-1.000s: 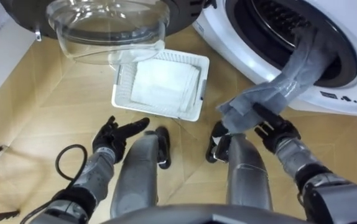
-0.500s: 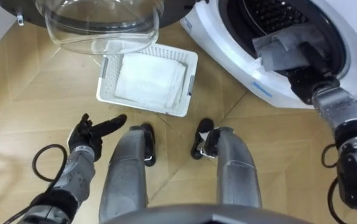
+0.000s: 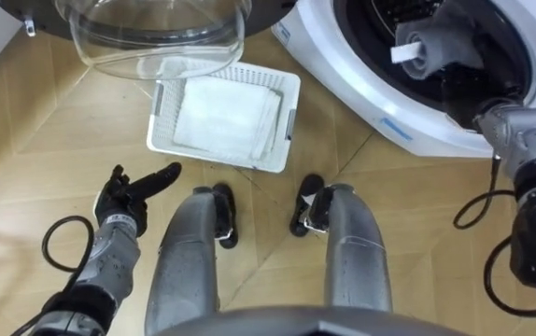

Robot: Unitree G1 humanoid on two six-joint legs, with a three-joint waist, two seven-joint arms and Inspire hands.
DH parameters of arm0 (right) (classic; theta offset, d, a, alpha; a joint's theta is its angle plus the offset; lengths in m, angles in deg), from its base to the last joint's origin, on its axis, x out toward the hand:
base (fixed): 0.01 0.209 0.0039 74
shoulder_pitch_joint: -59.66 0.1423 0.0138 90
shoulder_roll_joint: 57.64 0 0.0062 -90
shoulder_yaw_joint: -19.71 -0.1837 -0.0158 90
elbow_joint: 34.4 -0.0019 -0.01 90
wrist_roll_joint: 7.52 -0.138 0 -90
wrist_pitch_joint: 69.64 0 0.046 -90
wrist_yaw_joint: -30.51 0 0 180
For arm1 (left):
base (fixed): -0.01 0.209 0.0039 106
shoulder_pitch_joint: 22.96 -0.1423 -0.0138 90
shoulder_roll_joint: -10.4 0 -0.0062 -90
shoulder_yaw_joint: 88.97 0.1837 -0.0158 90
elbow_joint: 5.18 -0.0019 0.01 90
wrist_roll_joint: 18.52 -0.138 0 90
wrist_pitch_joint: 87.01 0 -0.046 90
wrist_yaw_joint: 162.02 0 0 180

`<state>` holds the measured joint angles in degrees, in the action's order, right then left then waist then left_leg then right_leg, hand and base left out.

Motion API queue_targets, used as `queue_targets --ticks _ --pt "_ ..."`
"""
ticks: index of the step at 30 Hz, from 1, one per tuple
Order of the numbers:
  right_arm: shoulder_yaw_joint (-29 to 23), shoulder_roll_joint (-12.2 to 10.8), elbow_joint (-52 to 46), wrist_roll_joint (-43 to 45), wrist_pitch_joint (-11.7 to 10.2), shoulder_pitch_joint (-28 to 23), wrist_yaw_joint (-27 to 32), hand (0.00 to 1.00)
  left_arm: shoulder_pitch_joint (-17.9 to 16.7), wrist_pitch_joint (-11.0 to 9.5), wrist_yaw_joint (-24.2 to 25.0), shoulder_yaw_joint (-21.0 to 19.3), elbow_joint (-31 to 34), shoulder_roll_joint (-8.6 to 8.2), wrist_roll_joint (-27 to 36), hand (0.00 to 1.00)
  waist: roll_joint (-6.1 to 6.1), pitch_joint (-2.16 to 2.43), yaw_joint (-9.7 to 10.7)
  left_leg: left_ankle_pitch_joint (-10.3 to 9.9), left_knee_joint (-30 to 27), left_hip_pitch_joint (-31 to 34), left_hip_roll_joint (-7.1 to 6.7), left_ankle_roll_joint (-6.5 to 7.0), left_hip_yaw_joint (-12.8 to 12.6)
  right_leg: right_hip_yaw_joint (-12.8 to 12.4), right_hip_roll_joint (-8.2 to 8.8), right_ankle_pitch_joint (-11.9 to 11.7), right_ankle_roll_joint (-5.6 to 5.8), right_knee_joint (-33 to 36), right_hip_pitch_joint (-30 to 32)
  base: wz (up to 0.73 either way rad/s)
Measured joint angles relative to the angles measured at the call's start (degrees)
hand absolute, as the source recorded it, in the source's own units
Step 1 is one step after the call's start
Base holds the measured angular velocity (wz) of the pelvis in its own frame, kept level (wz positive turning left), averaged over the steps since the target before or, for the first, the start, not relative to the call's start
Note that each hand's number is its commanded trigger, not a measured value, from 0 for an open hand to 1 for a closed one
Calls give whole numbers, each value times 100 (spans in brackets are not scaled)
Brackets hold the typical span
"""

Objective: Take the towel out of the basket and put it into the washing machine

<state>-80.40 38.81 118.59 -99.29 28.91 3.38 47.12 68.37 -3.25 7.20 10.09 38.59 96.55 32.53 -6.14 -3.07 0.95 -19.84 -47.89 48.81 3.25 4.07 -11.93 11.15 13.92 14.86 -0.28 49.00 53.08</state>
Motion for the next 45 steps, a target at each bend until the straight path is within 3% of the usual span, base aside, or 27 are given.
queue_targets --ticks 7,12,16,18,23,25,28,30,32,35,37,39,41,45 --pt "-12 -2 8 -25 -42 -1 -13 0 15 9 13 16 106 -5 -66 0 79 0 10 -22 26 -64 -3 37 -46 -29 7 11 45 -18 -47 0" --pt "-23 -8 -18 -50 -400 -233 -53 0 26 132 44 62 100 -166 -568 0 248 -3 -232 -20 187 -322 16 28 -46 4 -51 -17 68 -211 -325 -1" --pt "-23 -48 -34 -239 -782 -502 -70 0 37 135 97 60 -117 -172 -587 0 403 0 -497 19 492 -707 45 -6 -58 39 -149 -108 99 -570 -730 -9" --pt "-89 -179 2 -306 -985 -767 -243 0 55 138 131 13 -491 -174 -741 0 518 8 -571 41 741 -1036 73 -41 3 178 -218 -143 111 -900 -1144 2" --pt "-179 -494 -1 -347 -1108 -1495 -720 0 -64 141 158 -289 -929 -114 -1081 0 551 20 -613 132 1282 -1656 101 -157 117 329 -398 -208 142 -1503 -1896 9" --pt "-261 -595 127 -304 -1121 -1748 -977 0 -189 145 240 -394 -1002 -119 -1175 0 585 47 -600 144 1438 -1919 94 -176 124 336 -432 -209 143 -1650 -2144 2" --pt "-364 -748 386 -172 -1104 -2160 -1321 0 -230 165 305 -548 -1371 -121 -1547 0 663 126 -572 236 1950 -2517 34 -233 165 448 -500 -252 216 -2156 -2776 8" --pt "-474 -856 636 220 -1096 -2629 -1595 0 -393 158 422 -910 -1448 -143 -1819 0 706 199 -513 345 2433 -3073 -33 -282 315 612 -540 -280 262 -2583 -3403 35" --pt "-532 -879 807 534 -1098 -2933 -1667 0 -601 137 527 -1126 -1440 -142 -1817 0 707 225 -437 446 2774 -3504 -98 -315 400 661 -564 -294 286 -2851 -3847 28" --pt "-471 -897 840 1496 -1100 -3402 -1688 0 -1035 165 657 -1322 -1438 -133 -1812 0 658 269 -430 482 3159 -4067 -105 -356 422 651 -670 -309 308 -3181 -4361 -4" --pt "-315 -947 922 2115 -1102 -3629 -1687 0 -1205 217 680 -1338 -1462 -134 -1838 0 597 298 -342 510 3294 -4324 -94 -401 477 785 -713 -309 309 -3363 -4684 19" --pt "-45 -1078 1088 3386 -1097 -3845 -1705 0 -1380 220 774 -1343 -1479 -210 -2243 0 524 310 -278 529 3454 -4661 -83 -431 649 804 -799 -310 309 -3581 -5083 24" --pt "85 -1178 1149 4318 -1052 -3956 -1730 0 -1473 222 852 -1345 -1482 -272 -2452 0 476 314 -296 532 3498 -4844 -81 -437 660 795 -837 -311 311 -3742 -5310 -5" --pt "521 -1217 1100 5867 -972 -3964 -1733 0 -1553 322 904 -1372 -1592 -296 -3115 0 532 298 -298 532 3659 -5142 -55 -439 632 785 -894 -317 318 -3875 -5568 -7"
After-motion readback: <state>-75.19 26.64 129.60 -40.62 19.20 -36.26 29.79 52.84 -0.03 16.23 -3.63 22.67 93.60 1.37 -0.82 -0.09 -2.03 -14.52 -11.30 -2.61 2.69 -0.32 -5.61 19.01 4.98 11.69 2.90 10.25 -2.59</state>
